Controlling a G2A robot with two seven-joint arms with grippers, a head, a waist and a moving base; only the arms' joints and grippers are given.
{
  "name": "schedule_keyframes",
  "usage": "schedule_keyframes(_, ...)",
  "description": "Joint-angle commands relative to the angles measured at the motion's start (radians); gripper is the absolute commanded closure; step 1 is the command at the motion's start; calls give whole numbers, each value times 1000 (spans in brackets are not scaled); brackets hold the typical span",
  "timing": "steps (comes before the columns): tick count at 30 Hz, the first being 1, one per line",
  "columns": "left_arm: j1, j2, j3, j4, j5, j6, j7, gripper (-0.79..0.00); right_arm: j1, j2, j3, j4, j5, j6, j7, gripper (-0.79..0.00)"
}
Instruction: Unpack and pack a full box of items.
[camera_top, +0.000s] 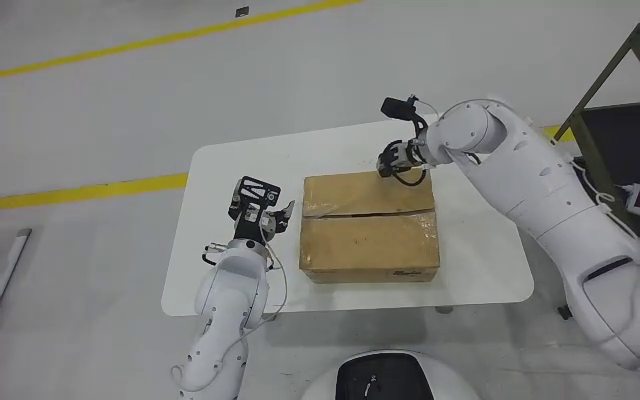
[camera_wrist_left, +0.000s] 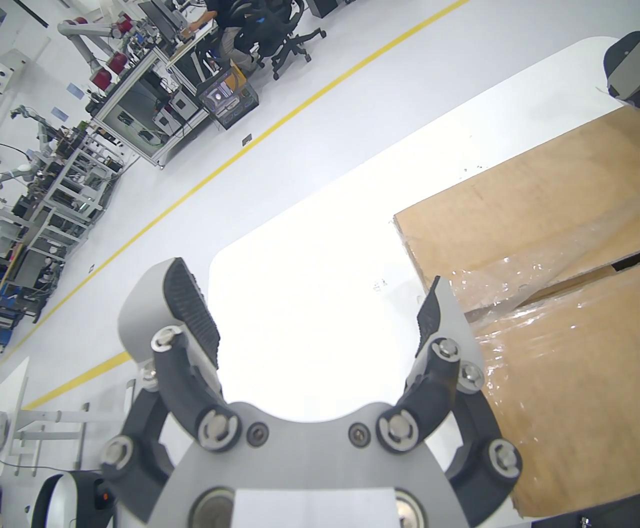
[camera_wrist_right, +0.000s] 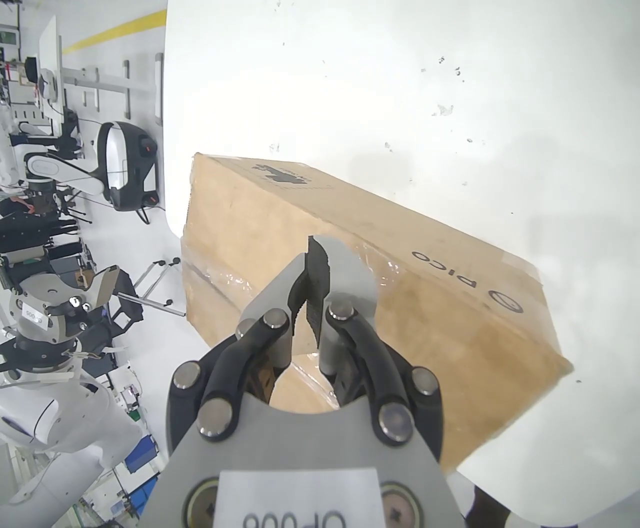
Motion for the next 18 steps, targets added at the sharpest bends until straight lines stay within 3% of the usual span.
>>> schedule_keyframes(1,0,0,0,0,0,0,0,-785,6,0,2,5,-4,-6,4,0)
schedule_keyframes(8,0,0,0,0,0,0,0,-785,-25,26,66,-50,15,-43,10,0)
schedule_keyframes(18,9,0,-5,5,-7,-13,25,-785,-213,115,248,-344,-15,23,50,0)
